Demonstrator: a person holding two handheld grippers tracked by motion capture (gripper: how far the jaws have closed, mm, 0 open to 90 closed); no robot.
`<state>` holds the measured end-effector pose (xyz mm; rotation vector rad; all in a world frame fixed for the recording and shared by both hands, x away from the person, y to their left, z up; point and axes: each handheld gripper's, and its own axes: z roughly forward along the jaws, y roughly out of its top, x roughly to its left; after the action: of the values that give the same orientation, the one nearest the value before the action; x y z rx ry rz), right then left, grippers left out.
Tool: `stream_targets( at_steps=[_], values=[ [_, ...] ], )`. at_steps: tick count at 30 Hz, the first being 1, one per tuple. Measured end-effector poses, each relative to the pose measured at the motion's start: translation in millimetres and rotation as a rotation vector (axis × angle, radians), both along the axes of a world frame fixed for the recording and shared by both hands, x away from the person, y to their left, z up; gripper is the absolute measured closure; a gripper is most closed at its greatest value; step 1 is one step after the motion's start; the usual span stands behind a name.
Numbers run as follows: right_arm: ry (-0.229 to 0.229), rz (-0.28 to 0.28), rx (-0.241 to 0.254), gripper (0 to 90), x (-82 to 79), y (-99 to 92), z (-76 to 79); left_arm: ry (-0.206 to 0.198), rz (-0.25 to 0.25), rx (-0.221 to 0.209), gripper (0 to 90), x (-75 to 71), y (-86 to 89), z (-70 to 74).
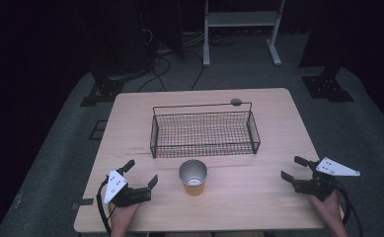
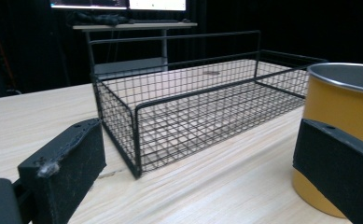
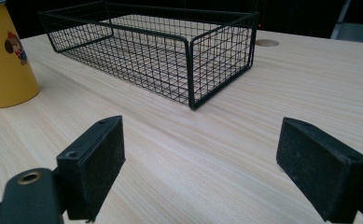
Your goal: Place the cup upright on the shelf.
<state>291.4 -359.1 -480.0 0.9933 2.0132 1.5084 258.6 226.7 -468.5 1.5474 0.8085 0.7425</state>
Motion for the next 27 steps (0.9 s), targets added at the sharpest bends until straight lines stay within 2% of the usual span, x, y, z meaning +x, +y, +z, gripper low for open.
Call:
stream_targets(
  at_steps=[6, 9, 14, 15, 22, 23, 27],
  values=[
    [0.001, -0.002, 0.002, 14.3, 0.0, -0.1, 0.0, -0.026, -0.055, 0.015, 0.3, -3.4, -8.2, 2.5],
    [0.002, -0.003, 0.004, 14.3, 0.1, -0.1, 0.1, -0.033, -0.097, 0.012, 0.3, -4.8, -13.9, 3.8],
    [0.002, -0.003, 0.004, 14.2, 0.1, -0.2, 0.1, -0.025, -0.135, 0.023, 0.2, -4.7, -19.2, 3.4],
    [0.002, -0.004, 0.005, 14.2, 0.1, -0.2, 0.1, -0.024, -0.154, 0.018, 0.2, -4.7, -21.7, 2.9],
    [0.002, -0.005, 0.008, 14.2, 0.3, -0.5, 0.1, -0.024, -0.201, 0.017, 0.2, -5.9, -29.7, 3.8],
    [0.001, -0.005, 0.009, 14.2, 0.4, -0.6, 0.1, -0.019, -0.222, 0.024, 0.2, -6.0, -32.1, 3.6],
    [0.001, -0.005, 0.006, 14.2, 0.4, -0.4, 0.1, -0.013, -0.251, 0.035, 0.2, -5.7, -35.6, 3.1]
  ],
)
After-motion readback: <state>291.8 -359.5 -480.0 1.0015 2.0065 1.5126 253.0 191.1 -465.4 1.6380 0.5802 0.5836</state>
